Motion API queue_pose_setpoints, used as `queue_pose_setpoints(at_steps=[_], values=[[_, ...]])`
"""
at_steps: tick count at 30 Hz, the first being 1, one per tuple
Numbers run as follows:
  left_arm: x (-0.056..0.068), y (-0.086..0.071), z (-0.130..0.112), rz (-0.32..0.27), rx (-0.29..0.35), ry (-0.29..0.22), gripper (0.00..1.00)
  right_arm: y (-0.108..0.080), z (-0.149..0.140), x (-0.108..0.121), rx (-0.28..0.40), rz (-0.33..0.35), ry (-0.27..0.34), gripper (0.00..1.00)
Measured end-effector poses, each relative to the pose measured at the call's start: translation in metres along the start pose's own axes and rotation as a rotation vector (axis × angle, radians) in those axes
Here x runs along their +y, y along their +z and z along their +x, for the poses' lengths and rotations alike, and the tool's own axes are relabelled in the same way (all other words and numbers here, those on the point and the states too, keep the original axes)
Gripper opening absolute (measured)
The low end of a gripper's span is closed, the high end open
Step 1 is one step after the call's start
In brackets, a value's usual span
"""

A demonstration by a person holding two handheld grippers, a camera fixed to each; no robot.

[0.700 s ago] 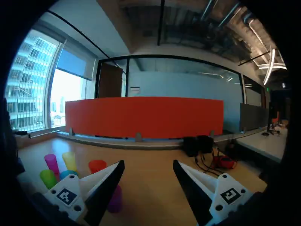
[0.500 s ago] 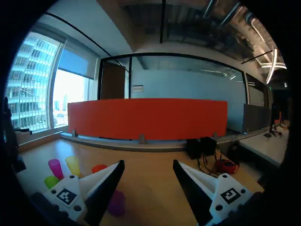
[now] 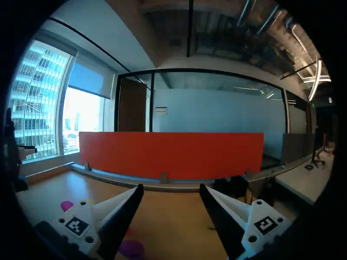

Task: Pour water

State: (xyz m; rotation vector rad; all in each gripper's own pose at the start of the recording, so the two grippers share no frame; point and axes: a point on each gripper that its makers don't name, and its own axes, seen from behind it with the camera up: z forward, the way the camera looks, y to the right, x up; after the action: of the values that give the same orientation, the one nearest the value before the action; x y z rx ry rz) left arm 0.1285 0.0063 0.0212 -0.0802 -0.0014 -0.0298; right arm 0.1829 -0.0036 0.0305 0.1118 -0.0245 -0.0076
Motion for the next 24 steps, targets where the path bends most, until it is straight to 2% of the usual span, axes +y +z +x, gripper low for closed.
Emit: queue_pose_setpoints(at_steps=[6, 10, 14, 18, 24], values=[[0.002, 0.002, 0.017, -0.04, -0.013, -0.035, 0.96, 0.0, 0.024, -0.002, 0.01, 0.018, -0.01, 1.0], [0.007, 0.003, 0.015, -0.069, -0.024, -0.033, 0.96, -0.001, 0.026, -0.003, 0.01, 0.034, -0.012, 1.0], [0.015, 0.005, 0.009, -0.107, -0.047, -0.028, 0.96, -0.003, 0.028, -0.011, 0.007, 0.079, -0.008, 1.0], [0.03, 0.005, 0.011, -0.167, -0.048, -0.033, 0.97, -0.006, 0.031, -0.027, 0.008, 0.152, -0.006, 1.0], [0.06, 0.003, 0.017, -0.279, -0.029, -0.042, 0.96, -0.013, 0.032, -0.058, -0.005, 0.284, -0.036, 1.0]])
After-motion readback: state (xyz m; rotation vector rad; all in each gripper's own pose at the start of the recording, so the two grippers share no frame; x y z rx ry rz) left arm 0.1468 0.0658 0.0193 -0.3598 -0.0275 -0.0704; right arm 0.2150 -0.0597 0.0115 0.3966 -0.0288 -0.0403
